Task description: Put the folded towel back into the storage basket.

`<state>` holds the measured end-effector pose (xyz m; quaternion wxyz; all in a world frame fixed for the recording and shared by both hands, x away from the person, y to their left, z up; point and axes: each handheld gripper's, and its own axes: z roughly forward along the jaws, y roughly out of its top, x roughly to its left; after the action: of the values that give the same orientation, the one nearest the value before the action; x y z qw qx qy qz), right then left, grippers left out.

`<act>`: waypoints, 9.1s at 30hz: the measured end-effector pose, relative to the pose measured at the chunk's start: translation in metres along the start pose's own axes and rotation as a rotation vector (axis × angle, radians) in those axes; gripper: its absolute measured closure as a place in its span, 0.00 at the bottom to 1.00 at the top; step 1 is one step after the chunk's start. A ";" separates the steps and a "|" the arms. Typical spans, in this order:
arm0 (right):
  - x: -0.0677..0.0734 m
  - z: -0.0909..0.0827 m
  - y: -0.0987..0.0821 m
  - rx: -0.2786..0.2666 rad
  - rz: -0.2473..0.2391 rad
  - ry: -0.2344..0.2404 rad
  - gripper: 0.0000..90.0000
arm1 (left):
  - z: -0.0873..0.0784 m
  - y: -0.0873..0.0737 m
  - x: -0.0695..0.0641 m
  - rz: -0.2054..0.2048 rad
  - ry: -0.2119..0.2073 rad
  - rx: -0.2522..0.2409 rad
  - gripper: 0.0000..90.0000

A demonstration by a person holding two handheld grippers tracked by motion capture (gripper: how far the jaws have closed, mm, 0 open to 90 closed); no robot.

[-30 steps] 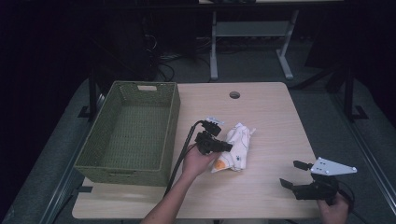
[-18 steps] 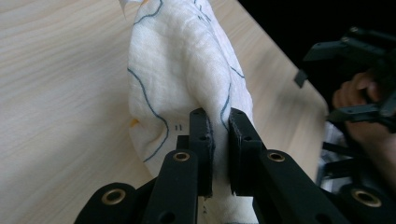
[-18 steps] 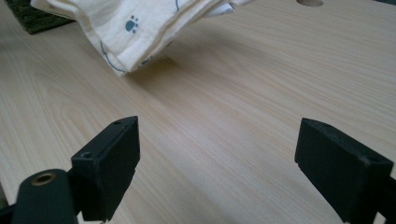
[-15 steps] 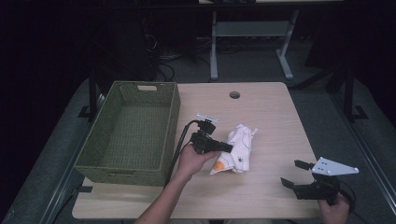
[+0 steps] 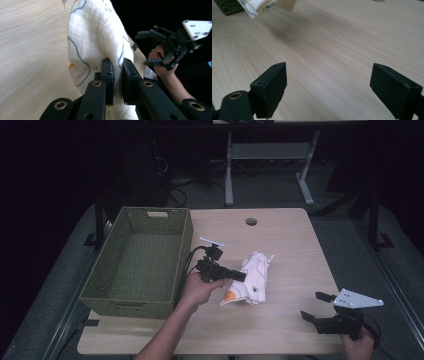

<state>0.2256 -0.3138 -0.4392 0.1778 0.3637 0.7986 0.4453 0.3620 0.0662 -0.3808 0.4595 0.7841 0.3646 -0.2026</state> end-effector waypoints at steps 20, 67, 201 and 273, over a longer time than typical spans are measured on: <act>0.001 0.008 0.001 0.025 -0.008 -0.005 0.15 | -0.037 0.000 -0.005 -0.010 -0.043 -0.029 0.91; 0.008 0.009 0.004 0.037 -0.041 -0.012 0.15 | -0.135 -0.006 0.002 -0.031 0.000 -0.123 0.91; -0.023 0.015 -0.011 0.059 0.079 -0.026 0.15 | -0.150 -0.024 0.134 -0.087 0.597 0.422 0.98; -0.026 0.016 -0.014 0.041 0.125 -0.051 0.15 | -0.203 -0.039 0.104 -0.063 0.498 0.013 0.47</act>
<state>0.2462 -0.3285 -0.4607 0.1625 0.4278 0.7784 0.4298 0.3963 0.2944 -0.3702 0.3440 0.8010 0.4896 -0.0196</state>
